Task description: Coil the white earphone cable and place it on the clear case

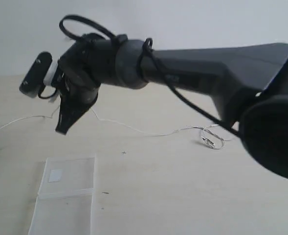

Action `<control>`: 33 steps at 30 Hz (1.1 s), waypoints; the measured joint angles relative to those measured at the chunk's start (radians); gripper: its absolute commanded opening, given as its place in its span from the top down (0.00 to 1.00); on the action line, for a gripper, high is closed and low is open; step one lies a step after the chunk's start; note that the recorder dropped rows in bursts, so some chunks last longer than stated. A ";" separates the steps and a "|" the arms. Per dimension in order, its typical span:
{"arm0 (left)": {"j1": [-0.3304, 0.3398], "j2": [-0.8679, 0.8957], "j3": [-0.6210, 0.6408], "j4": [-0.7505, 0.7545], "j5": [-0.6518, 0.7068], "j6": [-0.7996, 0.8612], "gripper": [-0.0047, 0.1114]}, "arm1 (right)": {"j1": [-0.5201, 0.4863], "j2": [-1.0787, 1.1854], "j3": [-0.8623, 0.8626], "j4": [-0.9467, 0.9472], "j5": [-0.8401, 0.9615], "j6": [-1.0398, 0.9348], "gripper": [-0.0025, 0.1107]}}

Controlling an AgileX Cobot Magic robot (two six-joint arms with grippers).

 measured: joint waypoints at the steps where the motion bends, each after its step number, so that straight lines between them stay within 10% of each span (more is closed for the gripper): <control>1: 0.000 0.000 0.000 0.000 0.000 0.000 0.96 | 0.000 -0.022 0.000 0.000 0.001 0.014 0.98; 33: 0.000 0.000 0.000 0.000 0.000 0.000 0.96 | -0.032 -0.606 -0.004 -0.304 0.118 0.158 0.98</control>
